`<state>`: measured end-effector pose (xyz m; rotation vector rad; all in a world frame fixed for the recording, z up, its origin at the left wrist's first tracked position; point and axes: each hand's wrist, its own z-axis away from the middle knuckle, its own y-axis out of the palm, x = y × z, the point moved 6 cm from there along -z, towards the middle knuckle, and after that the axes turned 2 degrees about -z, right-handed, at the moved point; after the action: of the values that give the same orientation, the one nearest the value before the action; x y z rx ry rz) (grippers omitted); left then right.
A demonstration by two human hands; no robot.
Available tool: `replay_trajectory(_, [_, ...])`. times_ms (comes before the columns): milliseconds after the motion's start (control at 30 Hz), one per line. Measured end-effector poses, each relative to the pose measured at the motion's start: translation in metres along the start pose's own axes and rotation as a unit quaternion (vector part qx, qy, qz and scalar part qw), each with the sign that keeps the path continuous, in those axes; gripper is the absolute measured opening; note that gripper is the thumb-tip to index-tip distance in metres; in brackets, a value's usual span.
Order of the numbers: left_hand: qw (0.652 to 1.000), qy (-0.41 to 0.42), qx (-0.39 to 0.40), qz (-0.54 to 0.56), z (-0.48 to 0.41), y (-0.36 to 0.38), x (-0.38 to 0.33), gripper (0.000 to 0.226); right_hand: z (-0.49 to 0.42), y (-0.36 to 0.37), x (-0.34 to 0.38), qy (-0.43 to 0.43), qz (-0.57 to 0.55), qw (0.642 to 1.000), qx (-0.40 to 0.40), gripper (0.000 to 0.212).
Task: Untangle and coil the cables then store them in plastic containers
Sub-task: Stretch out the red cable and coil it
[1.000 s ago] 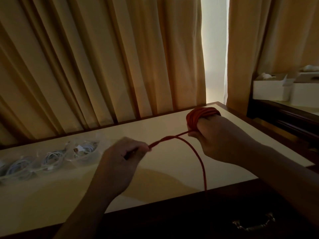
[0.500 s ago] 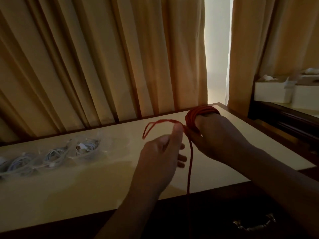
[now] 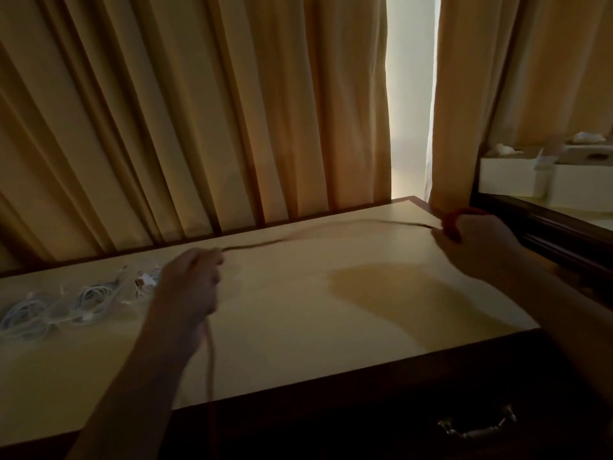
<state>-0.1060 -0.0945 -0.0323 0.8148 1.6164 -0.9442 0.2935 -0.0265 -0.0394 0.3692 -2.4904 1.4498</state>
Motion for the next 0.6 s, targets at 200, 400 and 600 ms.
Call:
replay_trajectory(200, [0.882, 0.134, 0.058, -0.448, 0.005, 0.024, 0.01, 0.02, 0.001, 0.015, 0.02, 0.018, -0.069, 0.996, 0.05, 0.034])
replay_trajectory(400, [0.894, 0.336, 0.106, -0.276, 0.053, 0.086, -0.06, 0.058, 0.02, 0.01, 0.097, -0.085, -0.173, 0.963, 0.188, 0.024])
replay_trajectory(600, [0.91, 0.283, 0.212, -0.218, 0.047, 0.122, -0.064, 0.043, 0.028, -0.008, 0.114, -0.099, -0.247, 0.939, 0.217, 0.025])
